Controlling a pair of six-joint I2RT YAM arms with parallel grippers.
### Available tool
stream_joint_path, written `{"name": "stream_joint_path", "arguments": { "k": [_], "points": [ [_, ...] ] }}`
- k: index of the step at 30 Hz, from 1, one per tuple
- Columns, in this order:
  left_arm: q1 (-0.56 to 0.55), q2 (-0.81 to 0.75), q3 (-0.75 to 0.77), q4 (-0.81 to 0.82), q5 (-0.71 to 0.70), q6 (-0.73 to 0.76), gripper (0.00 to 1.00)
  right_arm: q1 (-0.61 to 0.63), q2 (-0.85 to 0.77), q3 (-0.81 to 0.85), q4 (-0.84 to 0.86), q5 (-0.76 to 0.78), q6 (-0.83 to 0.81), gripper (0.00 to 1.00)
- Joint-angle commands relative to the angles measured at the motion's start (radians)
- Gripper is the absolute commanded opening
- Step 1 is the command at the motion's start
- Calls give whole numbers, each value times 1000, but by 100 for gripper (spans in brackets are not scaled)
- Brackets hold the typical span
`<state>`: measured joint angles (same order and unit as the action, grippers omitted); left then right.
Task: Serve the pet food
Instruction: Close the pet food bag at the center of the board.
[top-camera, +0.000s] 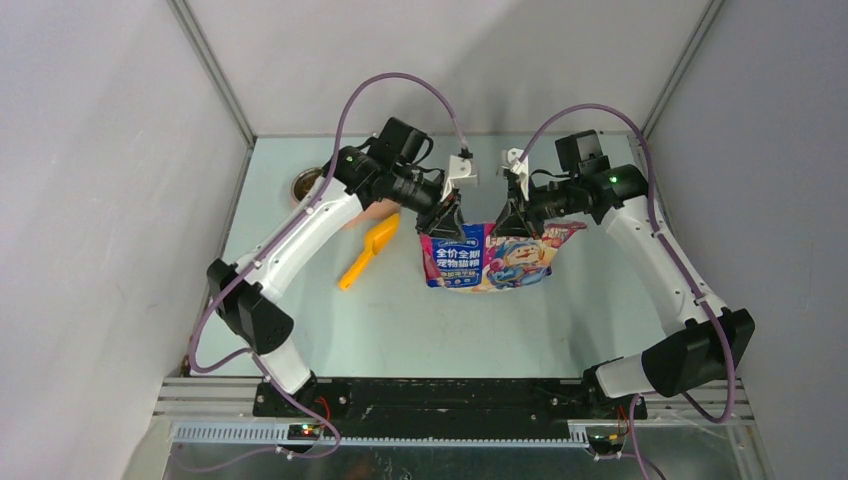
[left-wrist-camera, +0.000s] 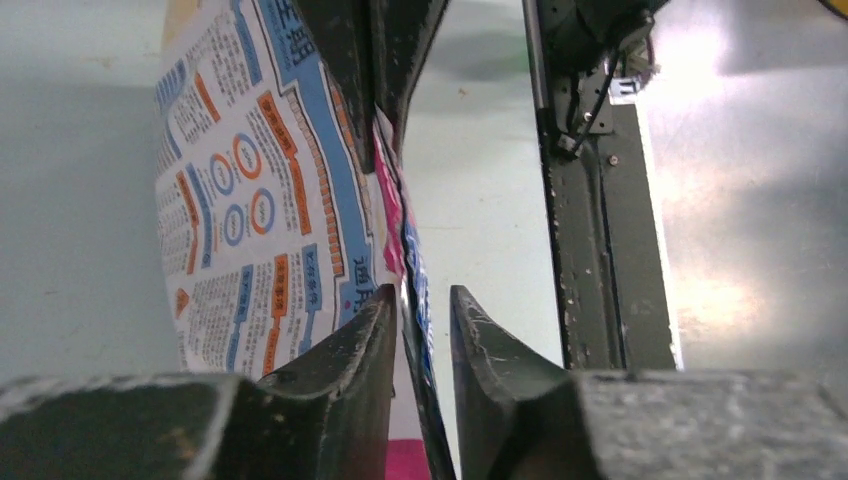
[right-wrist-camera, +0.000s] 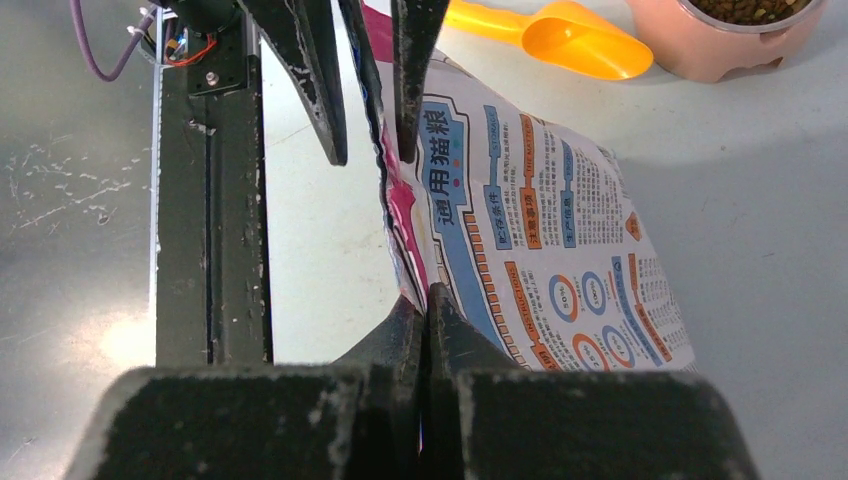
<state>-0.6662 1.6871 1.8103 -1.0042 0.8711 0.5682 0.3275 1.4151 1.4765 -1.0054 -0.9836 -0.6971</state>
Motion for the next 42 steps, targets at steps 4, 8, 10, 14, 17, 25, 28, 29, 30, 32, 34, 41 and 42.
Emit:
{"name": "stream_joint_path", "arguments": {
  "k": [4,8,10,14,17,25,28,29,30,32,34,41,42],
  "points": [
    [-53,28,37,84,-67,-76,48,-1,-19,30,30,-116,50,0],
    [-81,68,84,50,-86,-62,48,-2,-19,26,29,-120,52,0],
    [-87,79,95,45,-95,-61,44,-1,-24,19,27,-123,48,0],
    [-89,87,107,52,-92,-74,5,-2,-27,15,18,-134,31,0],
    [-87,86,108,46,-56,-73,0,-1,-28,16,-15,-149,-10,0],
    [-53,75,112,23,100,-77,0,0,-32,22,-59,-204,-69,20],
    [-51,73,94,26,103,-81,0,11,-33,11,7,-203,-8,35],
    [-51,72,88,29,103,-82,0,25,-33,3,22,-194,5,36],
    [-51,71,85,34,104,-85,0,34,-32,-1,44,-173,21,37],
    [-48,69,82,41,107,-90,0,57,-25,-9,55,-142,27,37],
    [-45,68,82,46,112,-97,0,70,-18,-11,58,-118,28,37],
    [-33,57,67,52,116,-99,0,74,-24,-31,89,-18,28,29],
    [-32,53,67,53,117,-98,0,74,-24,-31,91,-10,28,22]
  ]
}}
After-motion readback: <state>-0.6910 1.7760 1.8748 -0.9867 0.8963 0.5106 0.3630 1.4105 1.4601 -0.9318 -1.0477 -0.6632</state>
